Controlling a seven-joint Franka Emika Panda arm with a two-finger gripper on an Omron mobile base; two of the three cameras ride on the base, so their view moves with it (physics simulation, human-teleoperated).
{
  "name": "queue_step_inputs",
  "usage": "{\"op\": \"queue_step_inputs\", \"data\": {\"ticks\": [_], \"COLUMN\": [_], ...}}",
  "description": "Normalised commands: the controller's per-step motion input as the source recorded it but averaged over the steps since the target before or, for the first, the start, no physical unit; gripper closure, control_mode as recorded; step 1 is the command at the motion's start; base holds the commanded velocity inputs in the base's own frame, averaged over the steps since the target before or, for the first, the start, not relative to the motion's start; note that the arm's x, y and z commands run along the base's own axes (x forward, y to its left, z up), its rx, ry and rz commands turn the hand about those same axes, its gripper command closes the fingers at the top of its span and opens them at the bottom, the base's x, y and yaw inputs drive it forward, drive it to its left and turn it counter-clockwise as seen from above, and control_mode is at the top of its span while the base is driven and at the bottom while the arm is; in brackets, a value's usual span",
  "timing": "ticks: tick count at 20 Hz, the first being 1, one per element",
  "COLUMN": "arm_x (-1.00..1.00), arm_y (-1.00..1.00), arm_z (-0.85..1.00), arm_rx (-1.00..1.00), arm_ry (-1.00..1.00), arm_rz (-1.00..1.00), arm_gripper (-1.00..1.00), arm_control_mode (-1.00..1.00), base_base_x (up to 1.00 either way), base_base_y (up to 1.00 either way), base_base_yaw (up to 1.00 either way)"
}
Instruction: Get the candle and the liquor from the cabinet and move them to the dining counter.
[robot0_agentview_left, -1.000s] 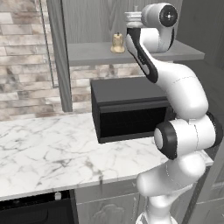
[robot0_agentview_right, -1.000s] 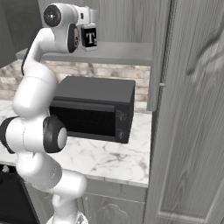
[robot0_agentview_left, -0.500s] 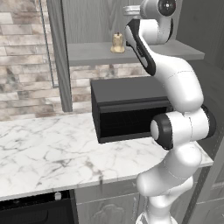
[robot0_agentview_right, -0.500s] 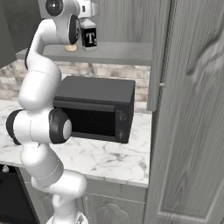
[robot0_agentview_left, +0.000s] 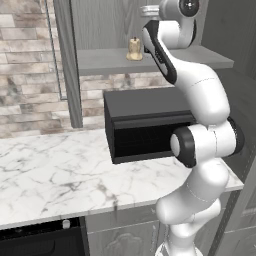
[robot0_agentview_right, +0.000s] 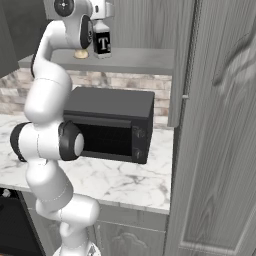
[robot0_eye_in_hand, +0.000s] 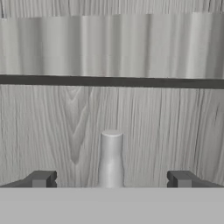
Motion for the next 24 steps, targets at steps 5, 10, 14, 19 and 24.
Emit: {"op": "queue_step_inputs", "data": {"ticks": [5,10,14,19,24], "arm_x": [0.11,0.0,0.0,0.0,0.0], "arm_y": [0.0,0.0,0.0,0.0,0.0], "arm_z": [0.0,0.0,-0.12,-0.2,-0.02], "arm_rx": [0.0,0.0,0.0,0.0,0.0], "arm_ry": [0.0,0.0,0.0,0.0,0.0], "arm_rz": [0.0,0.0,0.0,0.0,0.0], "arm_gripper": [-1.0,-1.0,-1.0,-1.0,-1.0], "arm_control_mode": [-1.0,-1.0,-1.0,-1.0,-1.0], "base_base_x": [0.0,0.0,0.0,0.0,0.0], "base_base_y": [0.0,0.0,0.0,0.0,0.0], "base_base_yaw": [0.0,0.0,0.0,0.0,0.0]}}
